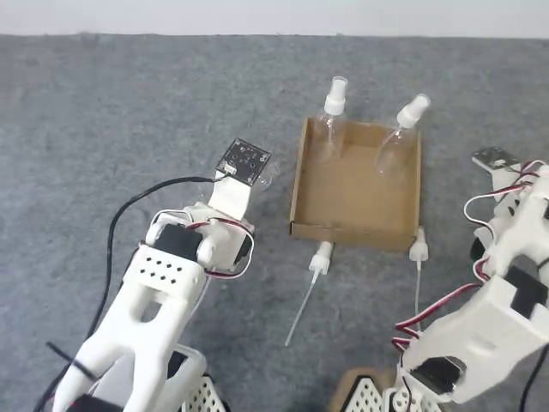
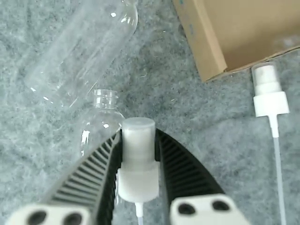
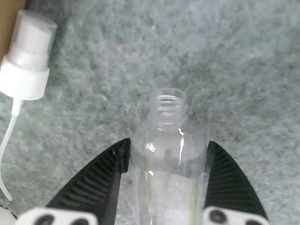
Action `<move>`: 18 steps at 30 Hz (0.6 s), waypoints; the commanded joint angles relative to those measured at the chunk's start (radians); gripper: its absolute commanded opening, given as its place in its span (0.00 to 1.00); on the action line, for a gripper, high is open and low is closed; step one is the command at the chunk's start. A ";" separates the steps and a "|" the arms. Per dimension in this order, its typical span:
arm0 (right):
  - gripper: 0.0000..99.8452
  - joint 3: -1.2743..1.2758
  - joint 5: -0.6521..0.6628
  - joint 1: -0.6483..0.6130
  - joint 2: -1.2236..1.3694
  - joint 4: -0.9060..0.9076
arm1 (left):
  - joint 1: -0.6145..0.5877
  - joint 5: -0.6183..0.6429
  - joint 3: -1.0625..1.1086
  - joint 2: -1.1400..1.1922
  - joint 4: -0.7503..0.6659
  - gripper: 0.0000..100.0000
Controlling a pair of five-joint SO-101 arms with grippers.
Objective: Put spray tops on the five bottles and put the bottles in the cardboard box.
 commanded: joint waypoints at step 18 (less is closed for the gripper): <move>0.02 -0.060 0.009 0.015 -0.019 0.007 | -0.057 0.011 -0.005 -0.041 -0.031 0.03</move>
